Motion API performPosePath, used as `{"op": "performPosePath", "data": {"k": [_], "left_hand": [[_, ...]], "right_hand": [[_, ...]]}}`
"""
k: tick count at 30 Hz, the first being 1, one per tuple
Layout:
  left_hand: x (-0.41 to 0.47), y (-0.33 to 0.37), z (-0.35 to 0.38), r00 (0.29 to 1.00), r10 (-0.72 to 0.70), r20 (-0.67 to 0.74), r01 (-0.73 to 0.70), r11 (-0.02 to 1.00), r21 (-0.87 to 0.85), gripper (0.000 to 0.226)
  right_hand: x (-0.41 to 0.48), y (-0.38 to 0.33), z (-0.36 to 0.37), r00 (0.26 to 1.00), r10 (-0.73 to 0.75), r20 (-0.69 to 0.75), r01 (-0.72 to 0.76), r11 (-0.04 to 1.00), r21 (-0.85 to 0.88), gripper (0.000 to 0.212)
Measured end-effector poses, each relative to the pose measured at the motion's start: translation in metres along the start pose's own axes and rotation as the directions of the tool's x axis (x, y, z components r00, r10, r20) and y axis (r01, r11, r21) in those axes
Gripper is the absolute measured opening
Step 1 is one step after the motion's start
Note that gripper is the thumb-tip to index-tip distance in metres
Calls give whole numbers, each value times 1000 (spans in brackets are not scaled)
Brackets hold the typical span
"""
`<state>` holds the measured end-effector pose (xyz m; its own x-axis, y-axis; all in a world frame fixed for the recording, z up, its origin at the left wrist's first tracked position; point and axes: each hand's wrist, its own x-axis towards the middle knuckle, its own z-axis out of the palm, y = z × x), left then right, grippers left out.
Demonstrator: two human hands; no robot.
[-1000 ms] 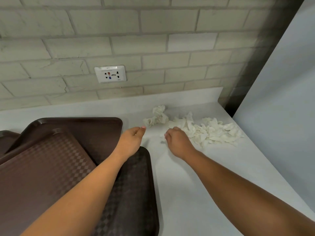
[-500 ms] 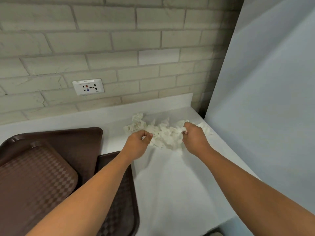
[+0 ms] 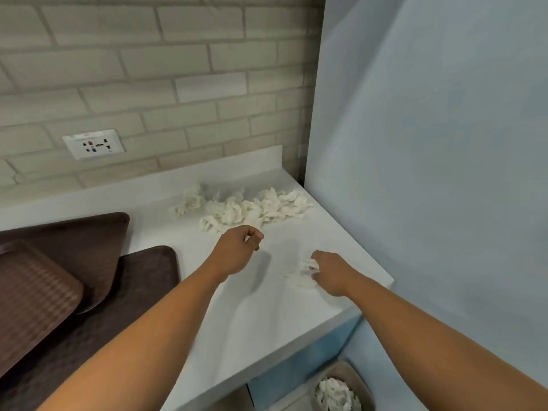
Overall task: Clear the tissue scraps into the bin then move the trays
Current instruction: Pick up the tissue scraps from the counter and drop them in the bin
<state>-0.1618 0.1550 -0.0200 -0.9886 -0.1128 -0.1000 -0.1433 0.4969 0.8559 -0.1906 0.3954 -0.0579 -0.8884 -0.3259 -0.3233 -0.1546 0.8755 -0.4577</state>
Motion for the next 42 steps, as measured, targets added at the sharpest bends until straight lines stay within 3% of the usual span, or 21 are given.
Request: {"op": "performPosePath", "data": {"k": [3,6,10,13,16,20,23,27,31,36,42], "left_hand": [[-20,8,32,999,-4,45,4,1000,5,20],[-41,14,68,995,-15,99,12,999,33,21],[-68,22,116,983,-47,178,42,999,33,26],[-86,27,152,976,-74,203,67,997,40,46],[-95,20,189,974,-92,205,69,991,117,57],[-103,-2,237,950,-134,282,105,988,117,54],[-106,-17,265,926,-168,338,128,982,139,54],[-99,-49,300,890,-228,394,166,969,185,52],[-84,-99,334,831,-317,457,249,947,205,34],[-63,-169,380,752,-359,553,198,923,330,25],[-53,-250,437,704,-405,583,156,889,430,26]], "right_hand": [[-22,30,7,1000,1,-31,-2,1000,-27,28],[-47,62,13,997,21,-68,-21,1000,-2,7],[-83,104,24,995,84,-54,-79,993,92,17],[-108,128,35,987,137,-86,-112,963,247,2],[-130,152,49,980,180,-86,-143,934,327,12],[-144,190,77,959,282,6,-274,928,252,10],[-152,212,101,931,364,13,-357,905,233,26],[-154,232,131,877,480,16,-463,836,293,20],[-145,248,157,814,581,17,-540,745,391,29],[-118,281,208,793,609,28,-569,723,393,12],[-87,327,282,724,687,57,-608,597,524,14]]}}
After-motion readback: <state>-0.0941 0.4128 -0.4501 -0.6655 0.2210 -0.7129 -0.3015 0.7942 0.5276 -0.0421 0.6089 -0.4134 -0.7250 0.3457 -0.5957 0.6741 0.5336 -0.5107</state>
